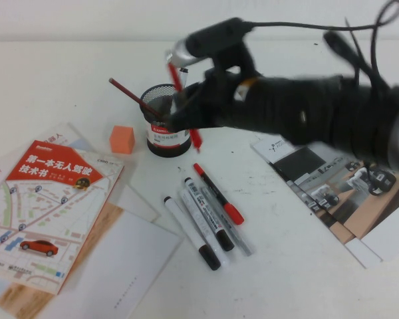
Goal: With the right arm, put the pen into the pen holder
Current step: Place the pen onto the pen holder
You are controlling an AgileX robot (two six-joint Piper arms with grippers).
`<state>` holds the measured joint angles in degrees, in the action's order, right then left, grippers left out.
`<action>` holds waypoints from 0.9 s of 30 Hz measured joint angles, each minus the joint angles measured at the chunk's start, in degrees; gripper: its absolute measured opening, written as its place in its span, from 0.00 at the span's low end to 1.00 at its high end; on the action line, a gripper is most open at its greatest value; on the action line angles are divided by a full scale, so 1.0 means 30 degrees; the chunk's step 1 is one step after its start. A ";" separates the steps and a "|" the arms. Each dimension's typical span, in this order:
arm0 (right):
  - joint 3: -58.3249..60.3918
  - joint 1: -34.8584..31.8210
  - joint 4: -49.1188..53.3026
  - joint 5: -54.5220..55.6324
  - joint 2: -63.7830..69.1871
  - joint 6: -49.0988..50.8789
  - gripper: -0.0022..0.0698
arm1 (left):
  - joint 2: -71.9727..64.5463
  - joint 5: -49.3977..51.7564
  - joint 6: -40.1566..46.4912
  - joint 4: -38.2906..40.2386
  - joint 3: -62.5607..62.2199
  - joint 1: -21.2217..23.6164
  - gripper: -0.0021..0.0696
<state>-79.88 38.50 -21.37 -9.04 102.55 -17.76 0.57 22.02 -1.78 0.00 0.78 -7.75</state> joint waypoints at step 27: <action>-0.4888 -0.1953 1.5242 1.1739 0.8225 1.6757 0.19 | 0.0000 0.0000 0.0000 0.0000 0.0000 0.0000 0.03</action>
<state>-94.54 32.64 24.36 26.18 127.23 32.51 0.57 22.02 -1.78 0.00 0.78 -7.75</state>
